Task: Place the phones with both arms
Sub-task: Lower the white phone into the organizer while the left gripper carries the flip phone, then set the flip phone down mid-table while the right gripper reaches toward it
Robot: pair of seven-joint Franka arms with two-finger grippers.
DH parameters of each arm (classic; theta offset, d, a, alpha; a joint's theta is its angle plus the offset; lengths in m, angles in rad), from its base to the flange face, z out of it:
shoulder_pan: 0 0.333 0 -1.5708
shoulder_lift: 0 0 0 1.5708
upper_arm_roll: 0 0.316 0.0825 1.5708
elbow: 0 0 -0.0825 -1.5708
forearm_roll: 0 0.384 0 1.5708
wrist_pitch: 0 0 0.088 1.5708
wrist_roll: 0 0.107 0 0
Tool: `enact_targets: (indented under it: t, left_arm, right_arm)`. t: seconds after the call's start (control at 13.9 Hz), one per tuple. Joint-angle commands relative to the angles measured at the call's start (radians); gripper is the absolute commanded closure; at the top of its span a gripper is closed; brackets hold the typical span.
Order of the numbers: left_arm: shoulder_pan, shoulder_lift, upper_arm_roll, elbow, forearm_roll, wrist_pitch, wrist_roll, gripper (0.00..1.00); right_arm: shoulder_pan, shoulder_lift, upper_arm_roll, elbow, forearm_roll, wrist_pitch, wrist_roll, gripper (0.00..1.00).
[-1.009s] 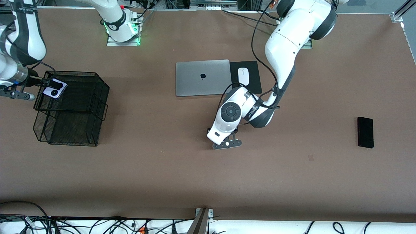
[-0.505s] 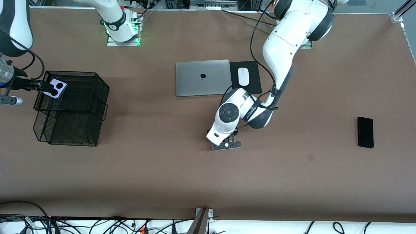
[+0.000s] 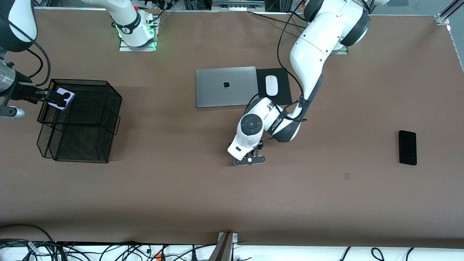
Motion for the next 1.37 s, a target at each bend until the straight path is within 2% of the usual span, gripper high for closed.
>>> enact_targets:
  t: [0.0,0.29,0.58,0.72,0.87,1.15,1.3]
  left_arm:
    - [-0.017,0.021,0.021,0.038,-0.008,-0.005,0.012,0.0]
    - [-0.012,-0.005,0.026,0.038,-0.006,-0.043,0.017,0.0]
    - [0.0,-0.074,0.041,0.042,-0.008,-0.213,0.121,0.0]
    - [0.026,-0.106,0.041,0.041,-0.005,-0.272,0.225,0.0]
    - [0.055,-0.121,0.042,0.038,-0.002,-0.315,0.329,0.0]
    - [0.121,-0.146,0.05,-0.016,0.061,-0.37,0.468,0.0]
    - [0.181,-0.181,0.05,-0.094,0.073,-0.366,0.475,0.0]
  right_arm:
    - [0.014,0.044,-0.008,0.064,0.071,-0.028,0.01,0.0]
    - [0.063,0.045,-0.008,0.086,0.089,-0.028,0.011,0.01]
    - [0.128,0.09,0.001,0.138,0.091,-0.03,0.102,0.0]
    - [0.136,0.107,0.047,0.15,0.105,-0.025,0.117,0.0]
    - [0.136,0.139,0.09,0.174,0.178,-0.016,0.158,0.0]
    - [0.142,0.316,0.165,0.348,0.244,-0.013,0.175,0.01]
    - [0.142,0.405,0.171,0.429,0.321,-0.013,0.239,0.01]
